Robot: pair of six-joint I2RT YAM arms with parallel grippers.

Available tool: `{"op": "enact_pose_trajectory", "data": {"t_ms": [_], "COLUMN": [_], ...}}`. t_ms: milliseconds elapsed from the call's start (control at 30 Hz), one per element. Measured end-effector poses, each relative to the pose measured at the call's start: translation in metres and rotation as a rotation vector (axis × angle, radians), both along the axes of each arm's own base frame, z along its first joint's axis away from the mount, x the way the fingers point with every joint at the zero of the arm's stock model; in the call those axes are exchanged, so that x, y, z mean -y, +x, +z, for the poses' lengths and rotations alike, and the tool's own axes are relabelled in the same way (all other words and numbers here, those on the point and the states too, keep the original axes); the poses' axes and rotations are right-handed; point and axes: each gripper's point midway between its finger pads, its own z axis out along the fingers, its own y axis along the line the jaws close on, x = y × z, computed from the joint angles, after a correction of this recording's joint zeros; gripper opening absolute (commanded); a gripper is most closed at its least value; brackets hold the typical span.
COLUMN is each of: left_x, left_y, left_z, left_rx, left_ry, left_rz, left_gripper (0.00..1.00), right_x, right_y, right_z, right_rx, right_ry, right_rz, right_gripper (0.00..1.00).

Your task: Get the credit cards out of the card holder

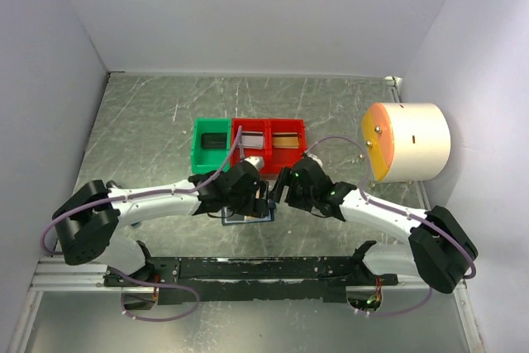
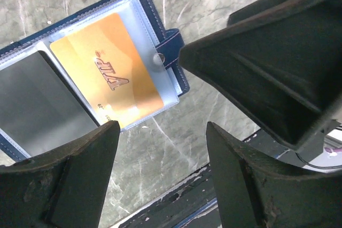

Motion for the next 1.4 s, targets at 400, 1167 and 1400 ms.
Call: {"op": "enact_pose_trajectory", "data": {"t_ms": [400, 1167, 1400], "left_x": [-0.047, -0.029, -0.029], "left_y": [0.019, 0.022, 0.022], "left_z": [-0.01, -0.032, -0.035], "left_rx": [-0.028, -0.149, -0.159], "left_ry": [-0.006, -0.207, -0.247], "left_rz": [0.144, 0.168, 0.2], "left_gripper": [0.72, 0.6, 0.52], "right_x": [-0.044, -0.046, -0.047], "right_y": [-0.003, -0.011, -0.011], "right_z": [0.015, -0.031, -0.031], "right_rx": [0.017, -0.081, -0.072], "right_ry": [0.179, 0.111, 0.124], "right_rz": [0.166, 0.202, 0.206], "right_gripper": [0.27, 0.19, 0.19]}}
